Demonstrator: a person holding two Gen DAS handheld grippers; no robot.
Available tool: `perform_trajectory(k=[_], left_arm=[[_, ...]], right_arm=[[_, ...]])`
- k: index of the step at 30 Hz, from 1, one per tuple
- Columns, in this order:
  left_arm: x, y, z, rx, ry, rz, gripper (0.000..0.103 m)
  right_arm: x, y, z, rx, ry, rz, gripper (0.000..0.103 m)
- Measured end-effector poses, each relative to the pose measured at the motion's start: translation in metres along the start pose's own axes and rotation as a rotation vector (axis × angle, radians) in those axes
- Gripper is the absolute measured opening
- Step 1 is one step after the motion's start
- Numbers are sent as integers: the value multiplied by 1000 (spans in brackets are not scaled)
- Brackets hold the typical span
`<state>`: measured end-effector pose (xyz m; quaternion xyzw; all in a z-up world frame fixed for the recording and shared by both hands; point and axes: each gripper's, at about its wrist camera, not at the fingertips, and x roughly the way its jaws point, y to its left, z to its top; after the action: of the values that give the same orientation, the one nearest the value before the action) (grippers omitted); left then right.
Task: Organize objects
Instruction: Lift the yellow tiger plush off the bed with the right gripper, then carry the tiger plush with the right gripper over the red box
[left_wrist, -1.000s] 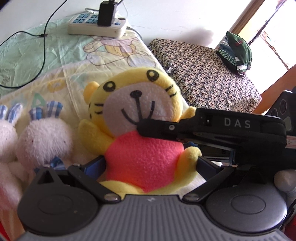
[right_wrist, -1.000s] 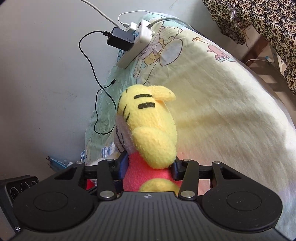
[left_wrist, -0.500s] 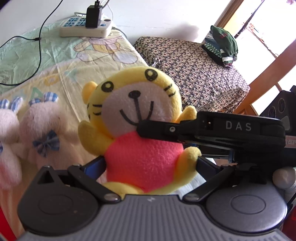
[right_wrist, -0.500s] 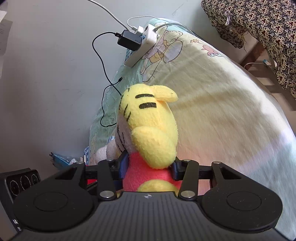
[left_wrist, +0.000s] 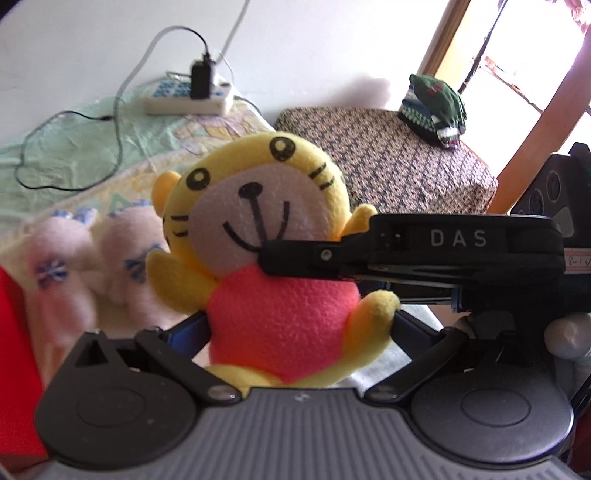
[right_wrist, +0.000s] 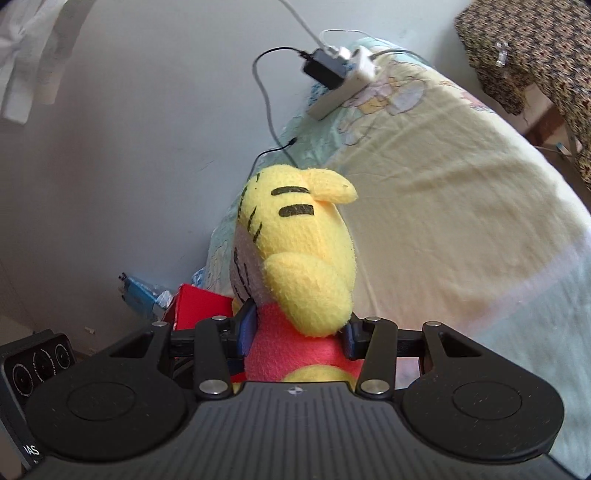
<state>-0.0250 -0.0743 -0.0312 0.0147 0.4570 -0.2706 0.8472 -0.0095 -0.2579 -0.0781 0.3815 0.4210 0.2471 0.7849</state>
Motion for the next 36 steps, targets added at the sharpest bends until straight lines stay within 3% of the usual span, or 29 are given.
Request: perform_trajectory(k=[9,23,30,36], left_arm=[[-64,24,-17,14,-121,68,102],[-159,116,-44,-30,-243,159,102],[-176,169,-55,-78,-239,167,102],[-170,204,-70,-108,-195,166,102]], right_arm=[[16,59,-18,-90,-21,69,47],[86,159,-63,-195,-17,156,48],[129,190,-83,-239,-12,140,48],[166,197,-101,-255,19,71,48]])
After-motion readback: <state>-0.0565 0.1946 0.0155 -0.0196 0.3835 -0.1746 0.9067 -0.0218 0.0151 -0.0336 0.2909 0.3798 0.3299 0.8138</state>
